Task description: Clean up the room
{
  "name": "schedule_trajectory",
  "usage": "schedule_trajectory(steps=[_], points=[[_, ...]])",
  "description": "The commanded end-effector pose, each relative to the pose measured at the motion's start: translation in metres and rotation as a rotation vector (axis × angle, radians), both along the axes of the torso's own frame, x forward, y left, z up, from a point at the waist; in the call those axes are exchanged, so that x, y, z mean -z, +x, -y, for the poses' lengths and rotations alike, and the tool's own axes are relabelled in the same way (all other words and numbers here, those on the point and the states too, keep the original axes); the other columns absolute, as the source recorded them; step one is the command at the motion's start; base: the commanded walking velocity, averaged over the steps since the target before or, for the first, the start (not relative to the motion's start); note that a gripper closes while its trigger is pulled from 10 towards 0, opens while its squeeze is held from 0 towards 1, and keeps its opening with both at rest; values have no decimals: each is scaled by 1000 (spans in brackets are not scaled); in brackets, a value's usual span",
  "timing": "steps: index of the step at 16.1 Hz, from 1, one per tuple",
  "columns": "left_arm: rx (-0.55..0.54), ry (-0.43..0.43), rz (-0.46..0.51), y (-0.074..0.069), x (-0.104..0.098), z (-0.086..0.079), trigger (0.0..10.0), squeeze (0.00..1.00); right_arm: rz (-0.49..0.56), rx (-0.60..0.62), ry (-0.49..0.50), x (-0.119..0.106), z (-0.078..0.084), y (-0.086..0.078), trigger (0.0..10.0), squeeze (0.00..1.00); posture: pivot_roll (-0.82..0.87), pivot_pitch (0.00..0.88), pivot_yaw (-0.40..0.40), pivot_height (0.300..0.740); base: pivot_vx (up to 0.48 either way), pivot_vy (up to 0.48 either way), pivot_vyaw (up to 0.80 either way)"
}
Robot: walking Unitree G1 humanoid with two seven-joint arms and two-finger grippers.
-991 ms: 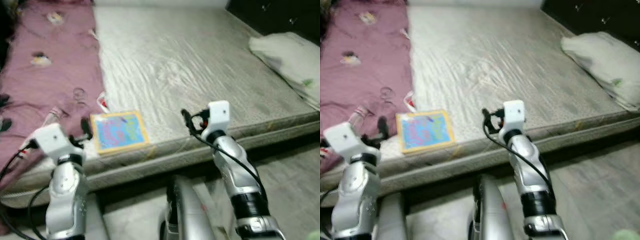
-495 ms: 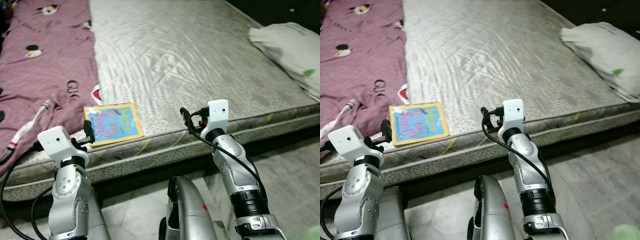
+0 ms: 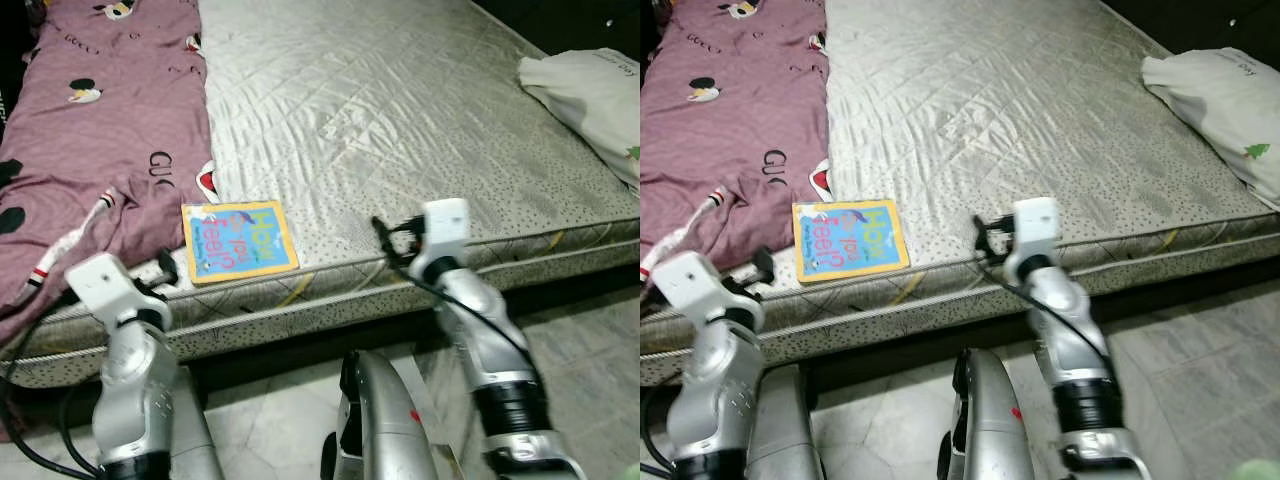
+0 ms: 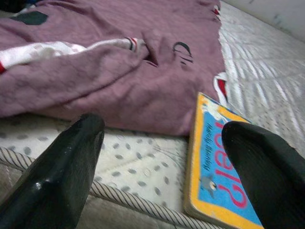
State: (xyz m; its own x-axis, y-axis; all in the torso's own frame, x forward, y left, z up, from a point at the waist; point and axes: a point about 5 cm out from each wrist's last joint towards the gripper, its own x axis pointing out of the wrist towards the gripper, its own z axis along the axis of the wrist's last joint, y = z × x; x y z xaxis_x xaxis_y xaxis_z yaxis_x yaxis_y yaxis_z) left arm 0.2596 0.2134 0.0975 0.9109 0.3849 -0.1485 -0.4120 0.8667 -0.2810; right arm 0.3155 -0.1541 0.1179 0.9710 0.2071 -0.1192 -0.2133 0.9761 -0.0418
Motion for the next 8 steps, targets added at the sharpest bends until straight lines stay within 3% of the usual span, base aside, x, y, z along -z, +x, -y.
schedule_trajectory(steps=[1, 6, 8], points=[[-17, -9, 5, 2, 0, -3, 10000, 0, -11, 26, -20, 0, 13, -5, 10000, 0, -132, 100, -116, 523, 0, 0, 0], [-34, -42, -94, 15, 18, -22, 10000, 0, -55, 117, -108, 6, 51, -28, 10000, 0, -207, 153, -109, 523, 0, 0, 0], [7, -64, -99, 34, 18, -27, 10000, 0, -79, 174, -133, 3, 72, -49, 10000, 0, -253, 183, -106, 523, 0, 0, 0]])
